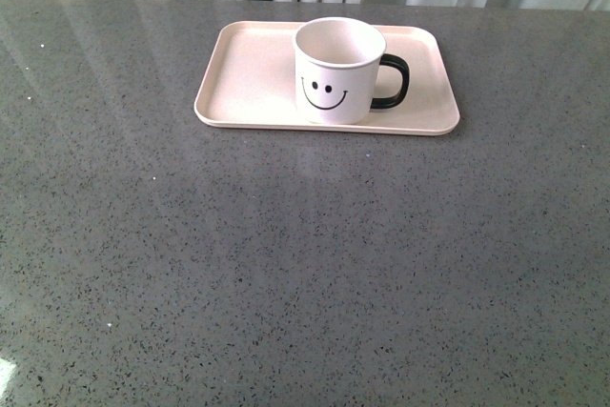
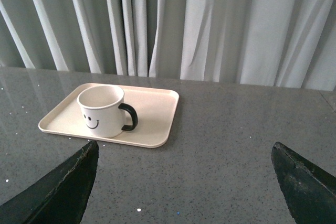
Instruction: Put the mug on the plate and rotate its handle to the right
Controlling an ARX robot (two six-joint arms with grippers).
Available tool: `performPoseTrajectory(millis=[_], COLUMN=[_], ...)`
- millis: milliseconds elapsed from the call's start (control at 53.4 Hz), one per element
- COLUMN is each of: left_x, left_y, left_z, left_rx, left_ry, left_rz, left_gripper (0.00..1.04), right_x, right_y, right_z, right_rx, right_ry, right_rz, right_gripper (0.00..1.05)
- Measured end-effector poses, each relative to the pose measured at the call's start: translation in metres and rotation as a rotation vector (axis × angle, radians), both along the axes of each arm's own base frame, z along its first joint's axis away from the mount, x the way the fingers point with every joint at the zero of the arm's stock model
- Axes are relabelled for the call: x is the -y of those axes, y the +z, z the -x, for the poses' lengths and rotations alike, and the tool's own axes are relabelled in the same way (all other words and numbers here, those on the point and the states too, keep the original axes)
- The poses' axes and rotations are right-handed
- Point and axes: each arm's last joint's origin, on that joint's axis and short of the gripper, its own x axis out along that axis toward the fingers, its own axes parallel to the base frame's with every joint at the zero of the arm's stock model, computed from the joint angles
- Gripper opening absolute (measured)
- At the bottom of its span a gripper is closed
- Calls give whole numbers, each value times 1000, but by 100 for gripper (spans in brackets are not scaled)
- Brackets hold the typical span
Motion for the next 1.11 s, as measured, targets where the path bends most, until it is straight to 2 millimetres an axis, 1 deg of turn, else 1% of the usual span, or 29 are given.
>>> performPoseTrajectory(millis=[37, 112, 187, 244, 712, 1106], left_x=[-5, -11, -12, -12, -12, -12], left_y=[-1, -6, -13, -14, -7, -5], left_z=[4, 11, 18, 21, 45, 57], left_rx=[0, 12, -4, -10, 16, 23], left_ry=[-22, 7, 5, 2, 3, 3], left_rz=[0, 0, -1, -2, -2, -2], left_gripper=[1, 1, 1, 1, 1, 1], right_x=[0, 0, 0, 0, 0, 0], right_y=[0, 0, 0, 0, 0, 0], right_z=[0, 0, 0, 0, 0, 0], right_rx=[0, 0, 0, 0, 0, 0], right_ry=[0, 0, 1, 0, 0, 0], right_rz=[0, 0, 0, 0, 0, 0], right_gripper=[96, 96, 96, 96, 96, 96])
